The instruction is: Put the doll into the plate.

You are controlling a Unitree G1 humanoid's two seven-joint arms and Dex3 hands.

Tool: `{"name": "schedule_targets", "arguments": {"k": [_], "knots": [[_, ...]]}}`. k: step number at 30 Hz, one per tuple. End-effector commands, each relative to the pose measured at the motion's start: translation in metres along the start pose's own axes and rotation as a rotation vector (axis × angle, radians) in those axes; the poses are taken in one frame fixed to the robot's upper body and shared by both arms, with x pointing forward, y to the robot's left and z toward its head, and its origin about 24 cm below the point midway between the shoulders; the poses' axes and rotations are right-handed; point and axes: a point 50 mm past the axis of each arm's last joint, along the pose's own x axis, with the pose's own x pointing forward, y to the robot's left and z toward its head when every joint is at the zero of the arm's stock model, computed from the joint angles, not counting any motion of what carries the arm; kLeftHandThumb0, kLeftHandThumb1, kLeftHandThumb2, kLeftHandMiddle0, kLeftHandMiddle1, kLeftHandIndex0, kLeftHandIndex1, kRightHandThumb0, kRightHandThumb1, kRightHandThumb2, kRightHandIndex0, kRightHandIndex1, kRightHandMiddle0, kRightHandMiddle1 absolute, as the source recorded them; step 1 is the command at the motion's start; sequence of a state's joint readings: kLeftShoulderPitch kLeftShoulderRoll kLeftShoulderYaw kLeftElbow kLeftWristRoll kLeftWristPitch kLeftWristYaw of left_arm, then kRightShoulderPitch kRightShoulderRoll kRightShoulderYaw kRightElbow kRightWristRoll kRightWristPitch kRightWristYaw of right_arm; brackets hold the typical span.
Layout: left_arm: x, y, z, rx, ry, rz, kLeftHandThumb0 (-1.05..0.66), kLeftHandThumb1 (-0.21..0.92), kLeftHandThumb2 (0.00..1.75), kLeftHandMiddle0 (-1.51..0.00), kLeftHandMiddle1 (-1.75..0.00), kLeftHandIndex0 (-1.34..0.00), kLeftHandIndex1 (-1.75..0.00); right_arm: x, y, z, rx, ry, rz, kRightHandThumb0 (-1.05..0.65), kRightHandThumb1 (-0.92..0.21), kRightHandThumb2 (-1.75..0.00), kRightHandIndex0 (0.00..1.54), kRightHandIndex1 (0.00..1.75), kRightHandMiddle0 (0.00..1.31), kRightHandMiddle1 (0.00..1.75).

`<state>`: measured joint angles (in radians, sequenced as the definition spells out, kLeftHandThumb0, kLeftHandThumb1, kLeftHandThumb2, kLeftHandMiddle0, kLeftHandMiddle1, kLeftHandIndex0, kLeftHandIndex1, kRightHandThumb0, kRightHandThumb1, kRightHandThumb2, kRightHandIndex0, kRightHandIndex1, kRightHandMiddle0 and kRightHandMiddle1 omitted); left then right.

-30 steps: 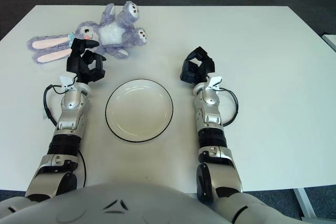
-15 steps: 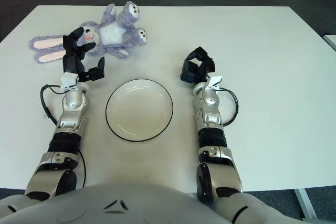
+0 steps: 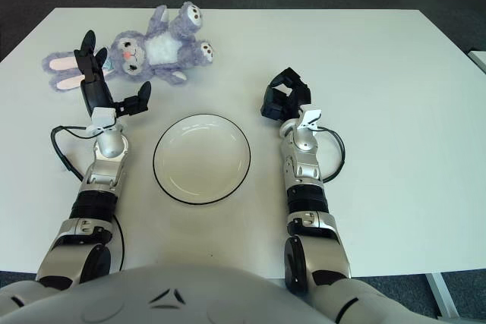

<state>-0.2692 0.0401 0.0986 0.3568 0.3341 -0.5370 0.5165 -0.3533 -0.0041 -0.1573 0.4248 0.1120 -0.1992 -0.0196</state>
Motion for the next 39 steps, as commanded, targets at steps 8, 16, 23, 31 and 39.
{"name": "schedule_targets", "arguments": {"k": [8,16,23,31,39], "knots": [[-0.023,0.005,-0.018,0.181,0.018,-0.088,-0.47,0.12,1.08,-0.11,-0.49,0.00,-0.46,-0.008,-0.002,-0.018,0.022,0.097,-0.010,-0.50,-0.27,-1.37,1.12,1.75,0.65,1.75],[-0.020,0.006,-0.017,0.429,-0.101,-0.131,-0.62,0.20,0.99,-0.09,-0.43,0.00,-0.52,-0.008,-0.001,-0.018,0.021,0.102,-0.013,-0.50,-0.28,-1.37,1.12,1.75,0.65,1.75],[-0.017,0.007,-0.015,0.592,-0.131,-0.168,-0.73,0.30,0.90,-0.03,-0.37,0.00,-0.52,-0.008,0.000,-0.019,0.023,0.109,-0.015,-0.50,-0.27,-1.37,1.12,1.75,0.65,1.75],[-0.012,0.010,-0.011,0.669,-0.143,-0.210,-0.70,0.31,0.87,-0.01,-0.31,0.00,-0.39,-0.008,0.001,-0.019,0.021,0.115,-0.010,-0.50,-0.27,-1.37,1.11,1.75,0.65,1.75],[-0.005,0.010,-0.004,0.773,-0.168,-0.283,-0.63,0.27,0.92,-0.02,-0.27,0.00,-0.36,-0.008,0.001,-0.019,0.013,0.115,0.007,-0.50,-0.28,-1.37,1.10,1.75,0.65,1.75]]}}
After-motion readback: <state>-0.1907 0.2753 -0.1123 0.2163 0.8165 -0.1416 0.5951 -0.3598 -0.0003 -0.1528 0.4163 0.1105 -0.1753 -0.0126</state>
